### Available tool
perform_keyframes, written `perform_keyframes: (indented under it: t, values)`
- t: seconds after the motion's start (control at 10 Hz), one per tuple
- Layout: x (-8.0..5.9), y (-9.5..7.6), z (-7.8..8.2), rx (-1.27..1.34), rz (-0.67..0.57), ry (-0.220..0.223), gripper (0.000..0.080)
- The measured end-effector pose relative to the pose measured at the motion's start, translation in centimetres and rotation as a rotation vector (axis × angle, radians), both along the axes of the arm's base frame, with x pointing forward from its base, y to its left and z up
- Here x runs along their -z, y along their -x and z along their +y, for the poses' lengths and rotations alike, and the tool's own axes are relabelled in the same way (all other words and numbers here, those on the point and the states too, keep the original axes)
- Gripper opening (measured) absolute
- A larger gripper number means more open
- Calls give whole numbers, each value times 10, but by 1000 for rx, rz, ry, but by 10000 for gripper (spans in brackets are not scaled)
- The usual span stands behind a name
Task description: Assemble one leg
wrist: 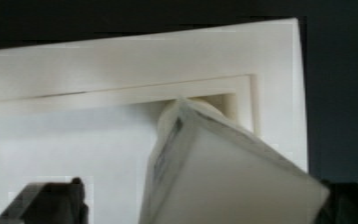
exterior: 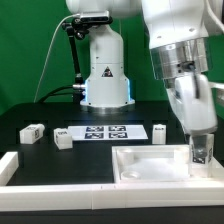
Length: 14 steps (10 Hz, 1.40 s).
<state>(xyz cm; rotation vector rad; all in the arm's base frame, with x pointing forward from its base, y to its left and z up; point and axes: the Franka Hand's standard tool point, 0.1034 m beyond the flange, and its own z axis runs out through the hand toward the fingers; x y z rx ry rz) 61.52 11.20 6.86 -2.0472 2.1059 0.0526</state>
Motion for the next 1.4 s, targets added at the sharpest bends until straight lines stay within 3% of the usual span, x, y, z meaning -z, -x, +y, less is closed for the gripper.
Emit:
perform_keyframes:
  t: [1.1, 1.3, 1.4]
  values:
    - [1, 1, 5, -1146, -103, 211, 649]
    - [1, 1, 4, -1174, -107, 214, 621]
    - [1, 1, 4, -1173, -107, 214, 487]
